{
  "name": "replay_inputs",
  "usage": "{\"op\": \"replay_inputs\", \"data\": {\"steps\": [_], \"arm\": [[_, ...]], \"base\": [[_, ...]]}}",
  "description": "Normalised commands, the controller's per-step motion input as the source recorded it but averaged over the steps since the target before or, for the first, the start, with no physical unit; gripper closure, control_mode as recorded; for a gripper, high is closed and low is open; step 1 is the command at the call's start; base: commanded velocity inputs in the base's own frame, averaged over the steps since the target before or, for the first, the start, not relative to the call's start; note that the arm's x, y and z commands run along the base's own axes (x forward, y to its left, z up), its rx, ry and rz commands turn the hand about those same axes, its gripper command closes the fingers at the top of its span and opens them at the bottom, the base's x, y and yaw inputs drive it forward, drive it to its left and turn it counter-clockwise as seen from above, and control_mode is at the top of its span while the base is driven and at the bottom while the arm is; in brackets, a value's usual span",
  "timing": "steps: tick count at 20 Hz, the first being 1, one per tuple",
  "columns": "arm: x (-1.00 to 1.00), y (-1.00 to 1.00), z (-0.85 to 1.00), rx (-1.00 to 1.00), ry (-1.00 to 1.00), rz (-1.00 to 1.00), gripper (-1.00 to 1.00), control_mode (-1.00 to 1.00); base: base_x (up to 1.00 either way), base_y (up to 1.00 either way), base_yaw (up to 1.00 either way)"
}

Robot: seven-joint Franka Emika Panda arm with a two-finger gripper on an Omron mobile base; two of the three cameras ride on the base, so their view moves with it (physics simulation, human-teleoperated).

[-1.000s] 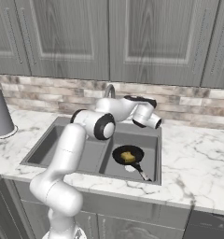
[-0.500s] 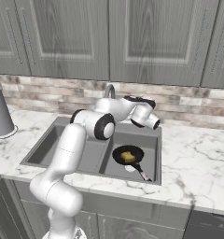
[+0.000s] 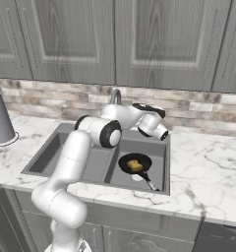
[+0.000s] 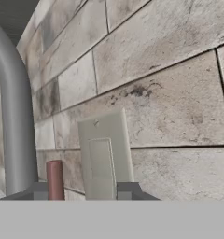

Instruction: Pick the pan and sponge and place them into the sink. Then turn on the water.

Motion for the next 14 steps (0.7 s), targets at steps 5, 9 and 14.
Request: {"op": "replay_inputs", "data": {"steps": [5, 9, 14], "arm": [[0.02, -0.75, -0.17, 0.14, 0.06, -0.05, 1.00, -1.00], [0.00, -0.85, -0.28, 0.12, 0.02, -0.05, 1.00, -1.00], [0.04, -0.69, -0.35, 0.05, 0.00, -0.05, 1.00, -1.00]], "base": [[0.00, 0.00, 0.00], [0.00, 0.00, 0.00], [0.00, 0.00, 0.00]]}}
